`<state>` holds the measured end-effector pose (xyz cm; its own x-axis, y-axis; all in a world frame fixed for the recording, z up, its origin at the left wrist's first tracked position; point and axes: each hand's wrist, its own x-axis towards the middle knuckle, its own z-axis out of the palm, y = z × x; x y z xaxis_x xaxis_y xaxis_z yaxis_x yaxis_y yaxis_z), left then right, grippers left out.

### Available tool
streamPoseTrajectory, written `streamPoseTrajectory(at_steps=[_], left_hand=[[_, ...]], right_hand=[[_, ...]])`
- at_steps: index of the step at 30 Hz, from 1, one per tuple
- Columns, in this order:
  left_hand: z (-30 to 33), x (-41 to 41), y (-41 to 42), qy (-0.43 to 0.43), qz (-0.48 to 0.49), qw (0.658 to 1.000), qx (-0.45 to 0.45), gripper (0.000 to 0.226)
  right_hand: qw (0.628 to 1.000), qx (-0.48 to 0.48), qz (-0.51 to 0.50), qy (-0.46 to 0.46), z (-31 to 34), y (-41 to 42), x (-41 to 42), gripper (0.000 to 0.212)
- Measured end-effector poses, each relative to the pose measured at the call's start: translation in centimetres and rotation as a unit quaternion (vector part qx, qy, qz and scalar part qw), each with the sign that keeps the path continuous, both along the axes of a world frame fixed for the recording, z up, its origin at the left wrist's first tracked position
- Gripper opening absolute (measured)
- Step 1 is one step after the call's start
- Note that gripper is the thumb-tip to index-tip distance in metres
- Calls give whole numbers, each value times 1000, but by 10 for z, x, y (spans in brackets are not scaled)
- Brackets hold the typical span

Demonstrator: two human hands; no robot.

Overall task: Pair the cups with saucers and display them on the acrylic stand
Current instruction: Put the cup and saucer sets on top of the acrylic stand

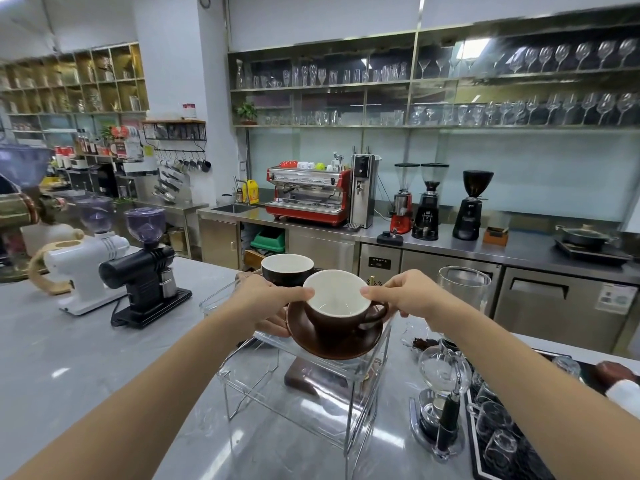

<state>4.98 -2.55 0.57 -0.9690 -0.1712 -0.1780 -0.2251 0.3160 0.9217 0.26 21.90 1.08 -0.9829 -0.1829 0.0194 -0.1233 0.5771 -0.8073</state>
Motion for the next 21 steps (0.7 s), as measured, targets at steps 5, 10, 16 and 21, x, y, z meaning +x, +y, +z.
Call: streamPoseTrajectory(at_steps=[5, 10, 16, 21], left_hand=[[-2, -6, -2, -4, -5, 1000, -22, 53], [-5, -8, -2, -9, -2, 999, -33, 58], [-4, -9, -3, -17, -2, 999, -44, 56], [-1, -8, -1, -9, 1, 998, -69, 47]], right_hand=[[1000, 18, 4, -9, -1, -1, -5, 58], [1000, 21, 0, -8, -6, -4, -10, 62], [999, 40, 3, 3, -6, -5, -11, 45], [999, 27, -26, 29, -7, -4, -10, 60]])
